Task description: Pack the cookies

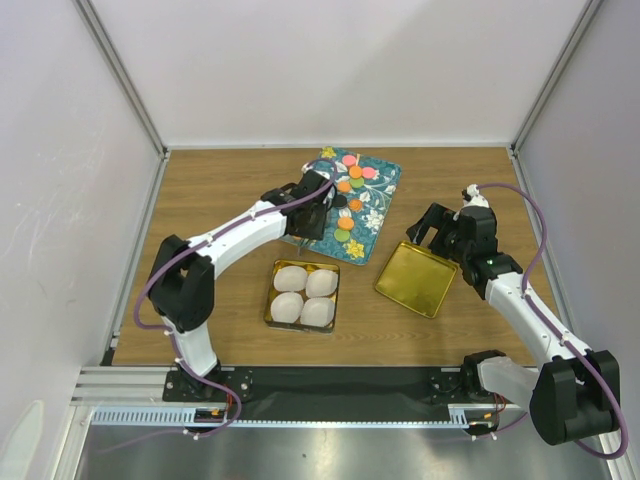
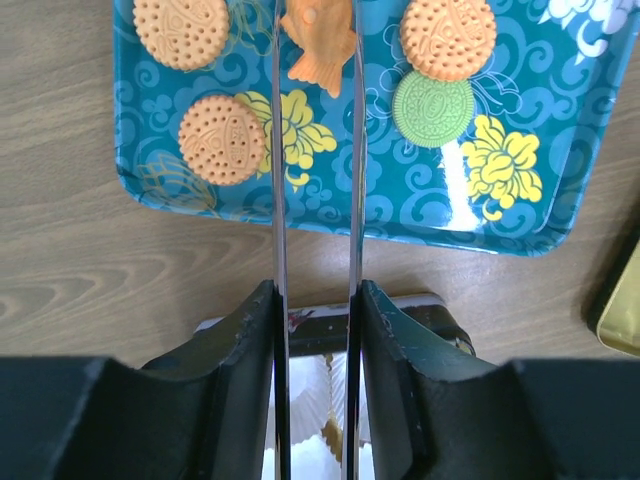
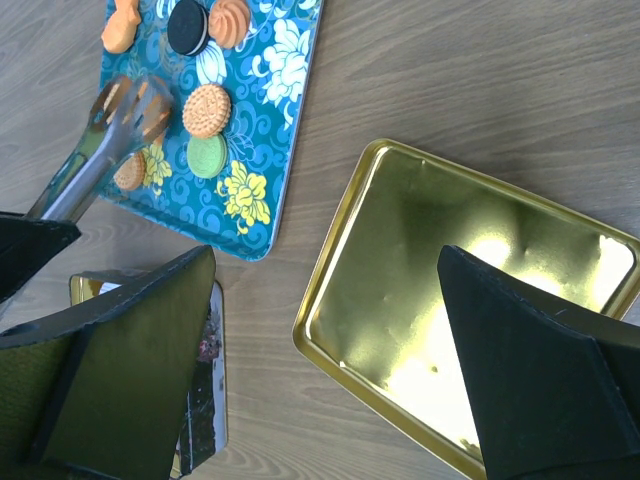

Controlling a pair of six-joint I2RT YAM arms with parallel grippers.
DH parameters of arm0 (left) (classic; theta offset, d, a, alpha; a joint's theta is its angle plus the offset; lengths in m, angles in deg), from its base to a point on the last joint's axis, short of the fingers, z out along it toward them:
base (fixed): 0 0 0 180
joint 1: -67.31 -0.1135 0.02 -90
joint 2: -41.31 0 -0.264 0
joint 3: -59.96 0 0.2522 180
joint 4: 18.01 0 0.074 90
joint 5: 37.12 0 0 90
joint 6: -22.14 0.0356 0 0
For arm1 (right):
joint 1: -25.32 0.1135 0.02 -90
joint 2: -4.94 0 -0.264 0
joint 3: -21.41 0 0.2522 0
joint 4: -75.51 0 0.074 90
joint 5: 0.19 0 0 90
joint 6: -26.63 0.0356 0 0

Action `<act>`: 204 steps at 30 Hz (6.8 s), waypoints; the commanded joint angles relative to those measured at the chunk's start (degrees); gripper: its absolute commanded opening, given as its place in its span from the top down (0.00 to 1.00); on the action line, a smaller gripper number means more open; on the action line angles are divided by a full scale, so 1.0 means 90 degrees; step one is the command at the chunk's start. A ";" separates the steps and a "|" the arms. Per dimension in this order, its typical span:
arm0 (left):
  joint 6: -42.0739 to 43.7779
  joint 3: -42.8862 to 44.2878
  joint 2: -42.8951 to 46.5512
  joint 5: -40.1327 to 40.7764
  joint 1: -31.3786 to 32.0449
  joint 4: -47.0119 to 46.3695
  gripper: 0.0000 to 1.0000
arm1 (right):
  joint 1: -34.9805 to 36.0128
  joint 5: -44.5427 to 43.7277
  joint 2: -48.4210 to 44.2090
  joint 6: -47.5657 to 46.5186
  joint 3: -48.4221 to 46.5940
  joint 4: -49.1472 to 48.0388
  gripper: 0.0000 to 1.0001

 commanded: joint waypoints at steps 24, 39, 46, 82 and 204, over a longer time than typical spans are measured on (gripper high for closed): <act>-0.0960 -0.2224 0.4512 0.0587 0.1221 0.1466 0.65 | 0.0020 0.0048 0.0013 -0.0093 -0.0223 -0.0037 0.00; -0.1938 -0.3651 0.5392 0.0714 0.1711 0.1300 0.65 | 0.0079 0.0077 0.0091 -0.0093 -0.0223 -0.0076 0.00; -0.1996 -0.3895 0.5509 0.0763 0.1720 0.1154 0.58 | 0.0089 0.0048 0.0072 -0.0093 -0.0242 -0.0076 0.00; -0.0396 -0.0997 0.3246 0.0383 0.1408 0.0598 0.45 | 0.0108 0.0009 0.0101 -0.0122 -0.0252 -0.0028 0.00; -0.1118 -0.3798 0.4953 0.0041 0.1945 0.0216 0.55 | 0.0216 -0.0206 0.0199 -0.0230 -0.0301 0.0061 0.00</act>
